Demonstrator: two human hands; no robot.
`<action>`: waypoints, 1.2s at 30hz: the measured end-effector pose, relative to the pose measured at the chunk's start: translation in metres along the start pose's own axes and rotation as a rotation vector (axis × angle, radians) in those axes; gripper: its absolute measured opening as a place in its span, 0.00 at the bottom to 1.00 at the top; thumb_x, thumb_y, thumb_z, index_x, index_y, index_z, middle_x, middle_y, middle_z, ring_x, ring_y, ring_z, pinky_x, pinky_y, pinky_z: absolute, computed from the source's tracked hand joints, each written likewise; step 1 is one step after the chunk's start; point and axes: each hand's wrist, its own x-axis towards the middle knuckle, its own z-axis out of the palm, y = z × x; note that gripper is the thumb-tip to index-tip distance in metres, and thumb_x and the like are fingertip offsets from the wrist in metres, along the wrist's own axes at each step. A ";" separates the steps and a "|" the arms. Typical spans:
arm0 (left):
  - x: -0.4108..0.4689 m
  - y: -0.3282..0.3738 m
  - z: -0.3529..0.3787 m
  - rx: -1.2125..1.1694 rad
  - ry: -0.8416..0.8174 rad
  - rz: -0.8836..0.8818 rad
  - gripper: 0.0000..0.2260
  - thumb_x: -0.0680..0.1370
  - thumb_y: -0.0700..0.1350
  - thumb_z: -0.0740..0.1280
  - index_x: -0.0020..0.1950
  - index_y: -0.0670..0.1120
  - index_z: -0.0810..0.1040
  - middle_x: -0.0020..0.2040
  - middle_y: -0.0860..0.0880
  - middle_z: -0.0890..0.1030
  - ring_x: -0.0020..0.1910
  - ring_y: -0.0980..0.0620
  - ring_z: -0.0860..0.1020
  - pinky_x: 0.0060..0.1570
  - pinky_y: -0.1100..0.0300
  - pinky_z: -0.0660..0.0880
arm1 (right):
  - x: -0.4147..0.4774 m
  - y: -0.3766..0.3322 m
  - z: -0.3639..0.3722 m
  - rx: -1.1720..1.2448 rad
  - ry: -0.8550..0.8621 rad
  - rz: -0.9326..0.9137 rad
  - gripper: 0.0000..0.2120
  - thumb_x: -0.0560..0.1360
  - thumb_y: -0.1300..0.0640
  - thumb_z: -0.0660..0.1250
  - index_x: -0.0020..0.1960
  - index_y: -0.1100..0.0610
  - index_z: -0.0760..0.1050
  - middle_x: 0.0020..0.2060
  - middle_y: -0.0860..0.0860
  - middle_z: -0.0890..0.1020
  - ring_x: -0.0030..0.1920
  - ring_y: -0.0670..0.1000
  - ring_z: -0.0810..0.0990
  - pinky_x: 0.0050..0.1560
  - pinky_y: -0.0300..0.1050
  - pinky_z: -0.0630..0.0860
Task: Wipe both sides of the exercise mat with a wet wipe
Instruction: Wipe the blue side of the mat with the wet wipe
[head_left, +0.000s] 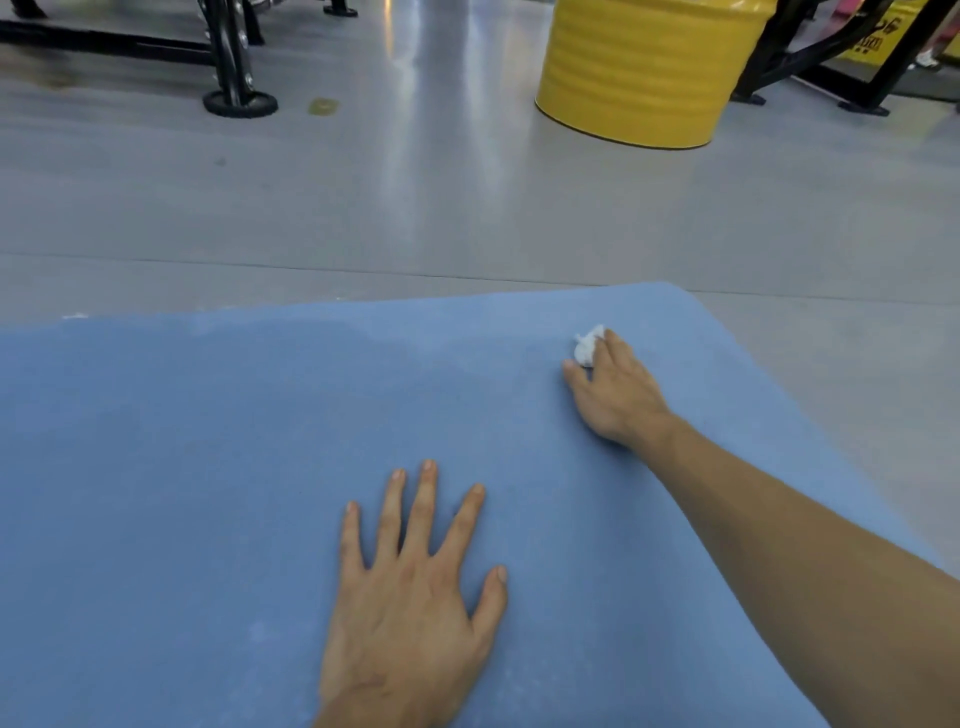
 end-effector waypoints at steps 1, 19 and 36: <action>0.000 0.000 0.001 0.001 0.002 0.000 0.32 0.74 0.65 0.58 0.76 0.56 0.72 0.80 0.45 0.66 0.78 0.41 0.65 0.71 0.30 0.61 | 0.001 -0.013 0.005 -0.011 -0.022 -0.049 0.36 0.83 0.38 0.51 0.83 0.58 0.50 0.82 0.52 0.52 0.81 0.51 0.49 0.80 0.48 0.46; -0.002 -0.001 -0.004 0.034 -0.035 -0.009 0.31 0.75 0.66 0.58 0.77 0.58 0.70 0.80 0.47 0.66 0.79 0.43 0.63 0.72 0.34 0.59 | -0.059 0.080 -0.021 -0.151 0.088 0.252 0.37 0.81 0.33 0.48 0.81 0.56 0.56 0.82 0.51 0.55 0.81 0.51 0.51 0.79 0.54 0.51; 0.000 -0.002 -0.005 0.019 -0.040 0.003 0.32 0.74 0.66 0.59 0.77 0.58 0.70 0.80 0.47 0.66 0.79 0.43 0.63 0.73 0.34 0.58 | 0.006 0.007 -0.005 -0.182 -0.049 0.007 0.37 0.83 0.37 0.46 0.83 0.60 0.45 0.83 0.52 0.47 0.82 0.52 0.47 0.80 0.50 0.45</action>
